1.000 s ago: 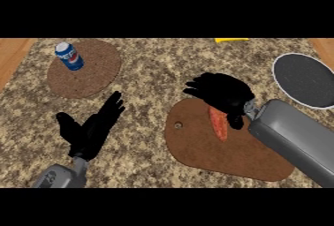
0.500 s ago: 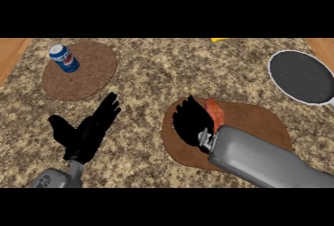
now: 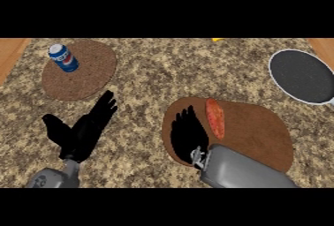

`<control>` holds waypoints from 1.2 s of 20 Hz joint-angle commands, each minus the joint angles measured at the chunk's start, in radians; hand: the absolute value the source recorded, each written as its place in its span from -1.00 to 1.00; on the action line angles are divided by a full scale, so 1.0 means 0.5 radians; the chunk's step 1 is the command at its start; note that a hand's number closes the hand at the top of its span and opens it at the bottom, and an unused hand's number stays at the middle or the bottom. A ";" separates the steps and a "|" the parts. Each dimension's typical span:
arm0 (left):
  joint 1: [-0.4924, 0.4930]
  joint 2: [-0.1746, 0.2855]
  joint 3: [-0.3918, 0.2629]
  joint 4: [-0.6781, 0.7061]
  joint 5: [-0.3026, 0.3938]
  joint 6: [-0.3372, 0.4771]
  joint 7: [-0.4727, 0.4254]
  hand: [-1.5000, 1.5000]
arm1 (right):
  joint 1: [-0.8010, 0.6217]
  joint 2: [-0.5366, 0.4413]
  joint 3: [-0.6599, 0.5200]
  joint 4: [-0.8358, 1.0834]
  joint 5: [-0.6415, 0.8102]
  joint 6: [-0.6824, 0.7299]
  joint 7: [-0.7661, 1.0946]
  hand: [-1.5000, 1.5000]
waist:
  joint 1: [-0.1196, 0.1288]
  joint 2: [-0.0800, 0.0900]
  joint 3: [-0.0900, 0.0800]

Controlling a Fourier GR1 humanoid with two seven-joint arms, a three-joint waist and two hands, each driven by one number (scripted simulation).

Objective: Pick the sweet potato from the cutting board and place it in the pan

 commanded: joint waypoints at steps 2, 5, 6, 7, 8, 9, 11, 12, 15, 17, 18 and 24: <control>0.013 -0.077 0.013 0.050 -0.064 -0.026 -0.002 0.00 | 0.124 0.019 0.019 -0.152 0.178 0.159 0.102 -1.00 | -0.006 0.000 0.000; 0.057 -0.084 0.002 0.044 -0.067 -0.078 -0.042 0.00 | -0.010 -0.074 0.089 0.072 0.342 -0.026 -0.046 -1.00 | 0.009 0.005 0.000; 0.044 -0.047 0.039 -0.022 -0.070 -0.070 0.010 0.00 | -0.029 -0.181 0.060 0.005 0.370 -0.064 -0.136 -1.00 | 0.009 0.003 0.001; -0.028 -0.072 0.052 -0.061 -0.071 -0.005 0.131 0.00 | -0.051 -0.092 0.045 0.200 0.412 -0.139 -0.156 -1.00 | 0.015 0.006 0.001; 0.096 -0.111 0.017 0.012 -0.097 -0.099 -0.035 0.00 | 0.021 -0.197 0.018 0.081 0.425 -0.139 -0.225 -1.00 | 0.007 0.004 0.001; 0.020 -0.164 0.009 -0.023 -0.136 0.001 0.089 0.00 | 0.054 -0.107 0.028 0.090 0.476 -0.109 -0.199 -1.00 | 0.005 0.004 0.001; 0.189 -0.107 0.044 -0.068 -0.155 -0.073 -0.058 0.00 | 0.062 -0.229 -0.022 0.062 0.497 -0.154 -0.307 -1.00 | 0.009 0.002 0.001; 0.122 -0.115 0.046 -0.134 -0.155 -0.046 0.079 0.00 | 0.035 -0.168 -0.060 0.179 0.511 -0.138 -0.371 -1.00 | 0.011 0.003 0.001; 0.079 -0.127 0.114 -0.118 -0.146 -0.087 0.100 0.00 | 0.029 -0.127 -0.085 0.292 0.626 -0.220 -0.447 -1.00 | 0.012 0.004 0.001; -0.010 -0.178 0.098 -0.089 -0.156 -0.072 0.189 0.00 | -0.020 -0.084 -0.150 0.353 0.668 -0.248 -0.471 -1.00 | 0.010 0.005 0.001; 0.013 -0.230 0.105 0.132 -0.207 -0.103 0.023 0.00 | 0.076 -0.162 -0.082 0.233 0.727 -0.235 -0.477 -1.00 | 0.000 0.005 0.000; -0.010 -0.261 0.141 0.123 -0.251 -0.133 0.008 0.00 | -0.004 -0.174 -0.098 0.456 0.873 -0.510 -0.789 1.00 | 0.010 0.008 0.000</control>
